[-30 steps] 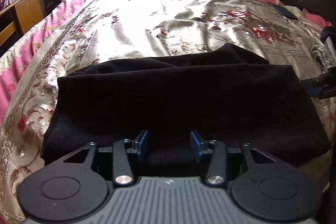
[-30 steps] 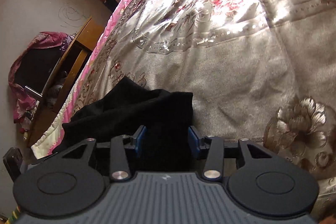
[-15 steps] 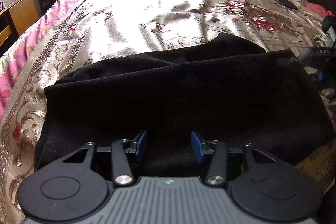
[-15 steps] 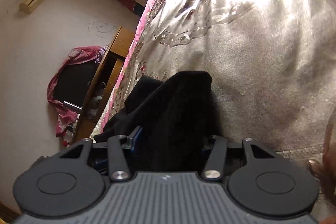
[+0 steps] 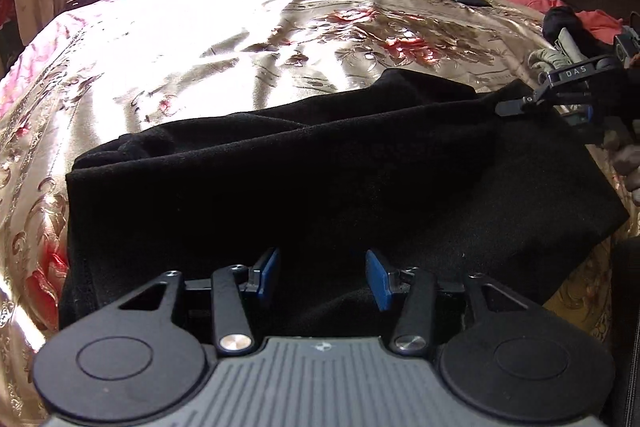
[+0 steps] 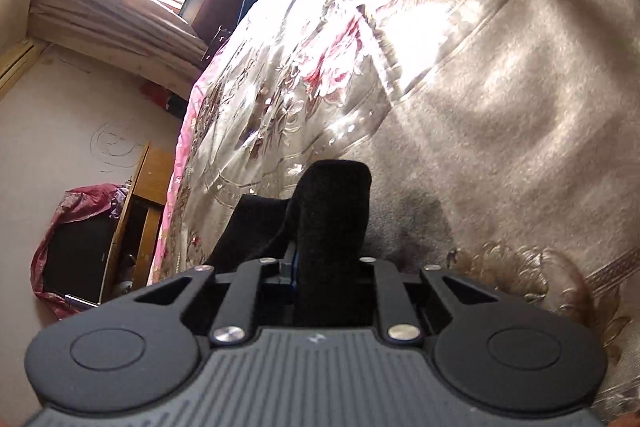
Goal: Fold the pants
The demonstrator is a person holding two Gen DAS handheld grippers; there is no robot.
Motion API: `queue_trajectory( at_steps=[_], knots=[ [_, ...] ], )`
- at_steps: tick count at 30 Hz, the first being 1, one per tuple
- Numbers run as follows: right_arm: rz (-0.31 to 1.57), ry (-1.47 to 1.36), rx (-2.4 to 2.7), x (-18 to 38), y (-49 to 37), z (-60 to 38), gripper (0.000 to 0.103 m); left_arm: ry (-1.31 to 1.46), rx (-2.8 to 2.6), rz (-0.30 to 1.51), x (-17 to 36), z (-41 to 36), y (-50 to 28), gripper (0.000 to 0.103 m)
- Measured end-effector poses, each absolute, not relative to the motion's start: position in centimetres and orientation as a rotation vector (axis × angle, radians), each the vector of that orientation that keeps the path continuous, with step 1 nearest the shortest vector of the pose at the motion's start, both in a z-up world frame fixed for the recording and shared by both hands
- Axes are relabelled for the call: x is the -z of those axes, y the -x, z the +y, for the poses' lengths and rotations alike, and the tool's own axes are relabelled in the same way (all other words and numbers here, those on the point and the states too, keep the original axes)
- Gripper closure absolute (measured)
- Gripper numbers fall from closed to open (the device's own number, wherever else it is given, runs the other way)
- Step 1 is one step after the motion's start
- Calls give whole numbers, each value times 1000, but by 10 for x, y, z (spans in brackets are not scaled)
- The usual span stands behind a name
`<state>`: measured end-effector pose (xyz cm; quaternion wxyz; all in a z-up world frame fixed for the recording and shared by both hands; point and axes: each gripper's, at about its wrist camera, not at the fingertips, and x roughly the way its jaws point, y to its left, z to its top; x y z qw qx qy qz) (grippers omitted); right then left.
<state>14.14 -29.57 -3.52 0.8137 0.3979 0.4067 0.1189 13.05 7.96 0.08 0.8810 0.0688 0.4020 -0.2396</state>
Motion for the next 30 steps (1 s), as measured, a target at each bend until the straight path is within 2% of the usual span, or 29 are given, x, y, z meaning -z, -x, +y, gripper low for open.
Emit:
queue_trajectory(
  at_steps=[1, 3, 7, 10, 11, 13, 20, 21, 22, 23, 27, 29, 30],
  knots=[
    [881, -843, -236, 33, -138, -297, 78, -129, 493, 836, -2, 83, -129, 43],
    [861, -802, -188, 21, -128, -302, 76, -107, 472, 834, -5, 94, -122, 43],
    [737, -494, -26, -30, -115, -296, 72, -17, 462, 803, -19, 114, -111, 43],
    [739, -410, -198, -54, -143, -272, 72, 7, 466, 725, -35, 119, -117, 43],
    [758, -386, -259, -54, -159, -259, 72, 11, 462, 705, -39, 120, -122, 43],
    [823, -346, -369, -37, -201, -224, 65, 15, 438, 681, -41, 123, -136, 43],
    [1040, -381, -572, 9, -271, -191, 61, 0, 443, 692, -25, 118, -168, 43],
    [1047, -405, -591, 8, -271, -197, 67, -8, 443, 698, -21, 117, -169, 43],
    [1053, -421, -608, 5, -269, -200, 87, -10, 444, 701, -16, 118, -170, 43],
    [1060, -431, -618, 4, -267, -201, 97, -8, 444, 704, -12, 118, -171, 43],
    [1007, -412, -620, -8, -249, -200, 99, -19, 414, 675, 1, 118, -170, 43],
    [971, -390, -499, 1, -252, -213, 101, -40, 396, 657, 6, 115, -168, 44],
    [991, -473, -447, 13, -257, -225, 102, -50, 393, 645, 9, 114, -166, 44]
  ],
)
